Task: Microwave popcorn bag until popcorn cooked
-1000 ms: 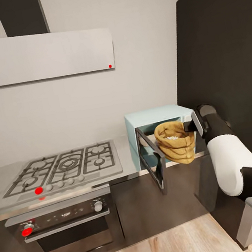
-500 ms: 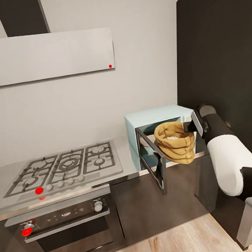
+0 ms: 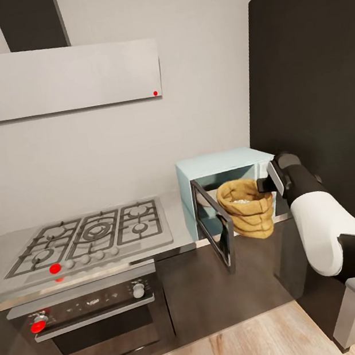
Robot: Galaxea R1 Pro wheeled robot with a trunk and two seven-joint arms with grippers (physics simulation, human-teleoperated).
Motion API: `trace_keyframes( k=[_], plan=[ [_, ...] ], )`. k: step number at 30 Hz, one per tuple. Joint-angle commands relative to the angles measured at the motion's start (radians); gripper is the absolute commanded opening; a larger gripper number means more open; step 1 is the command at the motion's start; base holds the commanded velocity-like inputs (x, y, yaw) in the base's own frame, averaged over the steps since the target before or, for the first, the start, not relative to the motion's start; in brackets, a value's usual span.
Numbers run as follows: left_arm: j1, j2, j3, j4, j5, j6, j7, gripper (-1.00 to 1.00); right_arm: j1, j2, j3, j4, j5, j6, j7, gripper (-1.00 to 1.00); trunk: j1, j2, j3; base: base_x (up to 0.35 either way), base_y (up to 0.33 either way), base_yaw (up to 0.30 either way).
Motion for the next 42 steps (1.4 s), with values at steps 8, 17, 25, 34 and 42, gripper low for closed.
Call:
trace_keyframes(
  k=[8, 17, 25, 34, 42],
  plan=[
    [0.000, -0.001, 0.004, 0.000, 0.002, -0.002, 0.000, 1.00, -0.001, 0.000, -0.004, -0.032, -0.009, 0.003, 0.000, -1.00, 0.000, -0.001, -0.001, 0.003, 0.000, 0.000],
    [0.000, 0.000, 0.003, 0.000, 0.003, -0.002, -0.001, 1.00, -0.001, 0.002, -0.003, -0.035, -0.009, 0.003, -0.001, -1.00, 0.000, -0.001, -0.001, 0.263, 0.000, 0.000],
    [0.000, 0.000, 0.004, 0.000, 0.004, -0.002, -0.001, 1.00, -0.001, 0.002, -0.005, -0.017, -0.009, 0.003, -0.007, -1.00, 0.000, -0.001, -0.001, 0.313, 0.000, 0.000],
    [0.000, 0.000, 0.004, 0.000, 0.003, -0.002, -0.001, 1.00, -0.001, 0.002, -0.005, 0.016, -0.011, 0.003, -0.009, -1.00, 0.000, -0.001, -0.001, 0.292, 0.000, 0.000],
    [0.000, 0.000, 0.006, 0.000, 0.003, -0.002, -0.001, 1.00, 0.000, 0.000, -0.006, 0.126, -0.012, 0.003, -0.009, -1.00, 0.000, -0.001, -0.001, 0.125, 0.000, 0.000]
  ],
)
